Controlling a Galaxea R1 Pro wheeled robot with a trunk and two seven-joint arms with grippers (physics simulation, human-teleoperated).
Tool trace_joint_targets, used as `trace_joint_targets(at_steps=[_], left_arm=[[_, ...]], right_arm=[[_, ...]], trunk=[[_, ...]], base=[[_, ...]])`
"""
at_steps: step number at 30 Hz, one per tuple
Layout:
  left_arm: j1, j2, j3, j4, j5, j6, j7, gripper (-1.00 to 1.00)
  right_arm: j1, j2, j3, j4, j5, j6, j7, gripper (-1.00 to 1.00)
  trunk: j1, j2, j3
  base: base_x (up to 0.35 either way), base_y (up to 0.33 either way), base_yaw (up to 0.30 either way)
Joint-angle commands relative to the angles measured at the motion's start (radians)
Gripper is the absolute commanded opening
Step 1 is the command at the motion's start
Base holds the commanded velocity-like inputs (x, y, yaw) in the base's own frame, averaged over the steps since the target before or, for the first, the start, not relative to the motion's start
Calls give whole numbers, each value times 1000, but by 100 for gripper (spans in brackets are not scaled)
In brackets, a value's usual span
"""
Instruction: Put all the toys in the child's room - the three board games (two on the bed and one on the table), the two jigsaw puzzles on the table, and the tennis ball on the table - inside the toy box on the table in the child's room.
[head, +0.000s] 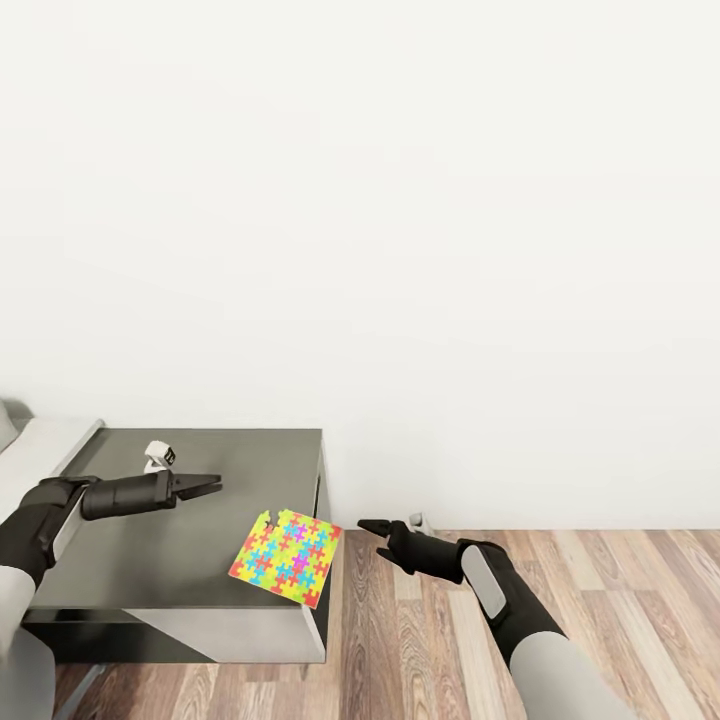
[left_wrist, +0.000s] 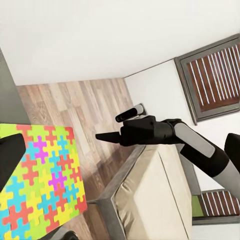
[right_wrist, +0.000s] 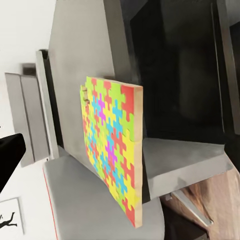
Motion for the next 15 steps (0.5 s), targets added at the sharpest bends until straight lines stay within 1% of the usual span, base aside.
trace_joint_targets(at_steps=[1,7,9,12,13,15], left_arm=[[-1,0,-1,0,0,11,-4,100],[-1,1,-1,-2,6,11,-4,100],[2,-4,-9,-10,18,6,-4,100],[2,-4,-6,-10,35,7,-4,100],[2,-5,-4,-10,40,7,-4,100],[1,-6,0,-9,29,9,-4,100]], right_arm=[[-1,2,-5,0,2,6,2,100],[-1,6,-6,-1,1,7,2,100],[0,-5,-15,2,10,-5,-9,100],[0,-22,-16,0,10,-22,-26,100],[0,-21,-16,-1,10,-28,-32,100],[1,-10,-17,-3,10,-39,-22,100]], trunk=[[4,-8,-4],[27,-50,-23],[27,-50,-23],[27,-50,-23],[27,-50,-23],[27,-50,-23]], base=[[0,0,0],[0,0,0],[0,0,0],[0,0,0],[0,0,0],[0,0,0]])
